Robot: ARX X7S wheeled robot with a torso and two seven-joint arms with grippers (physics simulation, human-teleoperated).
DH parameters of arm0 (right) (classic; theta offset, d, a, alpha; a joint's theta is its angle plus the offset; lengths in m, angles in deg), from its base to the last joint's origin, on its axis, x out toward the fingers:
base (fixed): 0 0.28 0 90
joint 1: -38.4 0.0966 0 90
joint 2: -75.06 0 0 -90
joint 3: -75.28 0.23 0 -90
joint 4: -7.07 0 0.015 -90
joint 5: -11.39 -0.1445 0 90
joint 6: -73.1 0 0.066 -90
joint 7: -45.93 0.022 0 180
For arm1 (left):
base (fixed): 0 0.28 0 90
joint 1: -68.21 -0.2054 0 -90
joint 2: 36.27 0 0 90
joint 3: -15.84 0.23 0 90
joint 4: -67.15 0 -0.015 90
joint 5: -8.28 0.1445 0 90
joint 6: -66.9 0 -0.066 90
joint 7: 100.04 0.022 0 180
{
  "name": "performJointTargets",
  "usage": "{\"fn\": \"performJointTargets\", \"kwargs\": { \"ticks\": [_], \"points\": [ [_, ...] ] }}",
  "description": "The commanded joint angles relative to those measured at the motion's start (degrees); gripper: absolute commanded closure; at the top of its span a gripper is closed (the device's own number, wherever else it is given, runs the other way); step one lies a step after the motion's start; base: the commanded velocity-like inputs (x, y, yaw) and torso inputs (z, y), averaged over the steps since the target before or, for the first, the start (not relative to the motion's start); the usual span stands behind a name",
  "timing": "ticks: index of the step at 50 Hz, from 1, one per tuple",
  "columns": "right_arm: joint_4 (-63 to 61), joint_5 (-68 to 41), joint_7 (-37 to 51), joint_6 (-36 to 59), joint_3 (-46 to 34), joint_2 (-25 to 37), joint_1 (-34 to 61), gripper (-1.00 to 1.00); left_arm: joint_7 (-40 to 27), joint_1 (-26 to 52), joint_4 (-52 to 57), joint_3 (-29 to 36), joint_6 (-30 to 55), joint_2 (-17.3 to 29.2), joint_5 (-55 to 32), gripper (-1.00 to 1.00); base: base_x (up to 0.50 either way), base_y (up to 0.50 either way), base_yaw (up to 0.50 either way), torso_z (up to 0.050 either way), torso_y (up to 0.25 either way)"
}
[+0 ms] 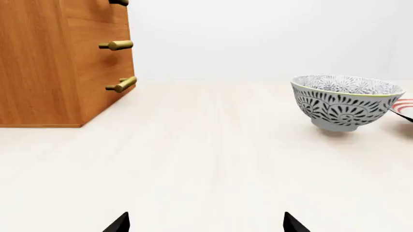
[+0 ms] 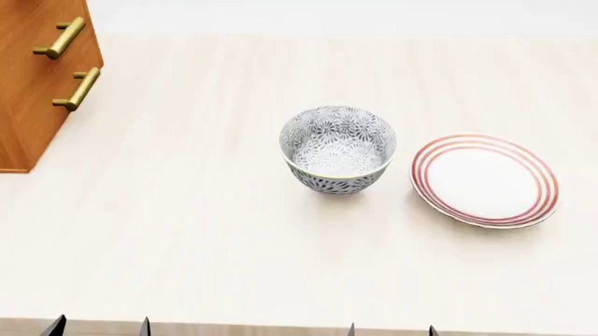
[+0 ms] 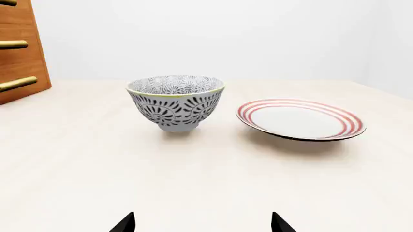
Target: Put the bowl on top of the cabinet.
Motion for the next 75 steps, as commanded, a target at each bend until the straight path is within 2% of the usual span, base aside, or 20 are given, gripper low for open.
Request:
{"fn": "performJointTargets", "kwargs": {
  "ticks": [1,23,24,25,26,27,28,43,47,51,58,67,69,75],
  "points": [
    [-0.01,-1.07,0.97,-0.16,-1.12,0.9,-0.02,-1.0,-0.98,0.05,0.03,1.0,0.11,0.92,-1.02,-1.0,0.0,0.0,0.0,0.0,0.0],
    [-0.55,-4.53,3.47,-0.12,-4.29,3.74,-0.14,-1.0,-3.95,0.37,-0.4,4.52,-0.49,3.77,-3.76,-1.0,0.0,0.0,0.0,0.0,0.0],
    [34.38,2.52,2.01,-4.28,-6.14,0.36,22.53,-1.0,18.85,14.13,-34.38,-27.8,-34.38,3.35,-18.19,-1.0,0.0,0.0,0.0,0.0,0.0],
    [25.78,-3.06,1.94,-0.78,-2.88,2.36,13.93,-1.0,10.26,5.53,-25.78,-19.2,-25.78,0.04,-9.6,-1.0,0.0,0.0,0.0,0.0,0.0],
    [17.19,-2.07,-0.98,1.19,-0.87,0.61,5.34,-1.0,1.66,-0.48,-17.19,-10.61,-17.19,0.63,-1.0,-1.0,0.0,0.0,0.0,0.0,0.0],
    [8.59,-2.28,-0.45,0.88,-1.28,0.92,-0.56,-1.0,-0.66,-0.58,-8.59,-2.02,-8.59,0.98,-1.09,-1.0,0.0,0.0,0.0,0.0,0.0],
    [0.0,-2.46,0.13,0.61,-1.48,1.13,-0.5,-1.0,-0.96,-0.63,0.0,1.19,-1.57,1.26,-1.32,-1.0,0.0,0.0,0.0,0.0,0.0],
    [-1.35,-5.13,3.05,1.2,-3.51,3.09,-0.52,-1.0,-4.16,-1.74,2.43,4.44,-1.96,3.25,-1.29,-1.0,0.0,0.0,0.0,0.0,0.0],
    [-5.72,-5.32,3.94,0.63,-3.82,3.56,-3.16,-1.0,-4.74,-4.16,6.71,5.18,-2.26,3.86,-1.01,-1.0,0.0,0.0,0.0,0.0,0.0],
    [-13.62,-6.11,4.27,-0.3,-4.14,4.31,-8.43,-1.0,-6.74,-9.69,14.87,6.27,-4.73,4.46,1.9,-1.0,0.0,0.0,0.0,0.0,0.0],
    [-20.4,-6.05,4.54,-4.68,-5.06,5.41,-15.02,-1.0,-8.0,-15.37,21.61,7.99,-7.94,5.42,3.89,-1.0,0.0,0.0,0.0,0.0,0.0],
    [-23.28,-6.53,5.27,-6.33,-5.64,6.29,-18.19,-1.0,-9.26,-15.87,22.26,8.41,-8.62,5.8,3.59,-1.0,0.0,0.0,0.0,0.0,0.0],
    [-23.03,-6.51,5.47,-6.27,-5.82,6.42,-17.95,-1.0,-10.54,-15.65,22.5,8.58,-6.85,5.47,5.94,-1.0,0.0,0.0,0.0,0.0,0.0],
    [-22.54,-6.88,5.9,-6.12,-6.24,6.84,-17.54,-1.0,-10.64,-14.97,22.17,8.45,-6.14,5.7,3.67,-1.0,0.0,0.0,0.0,0.0,0.0]
  ]
}}
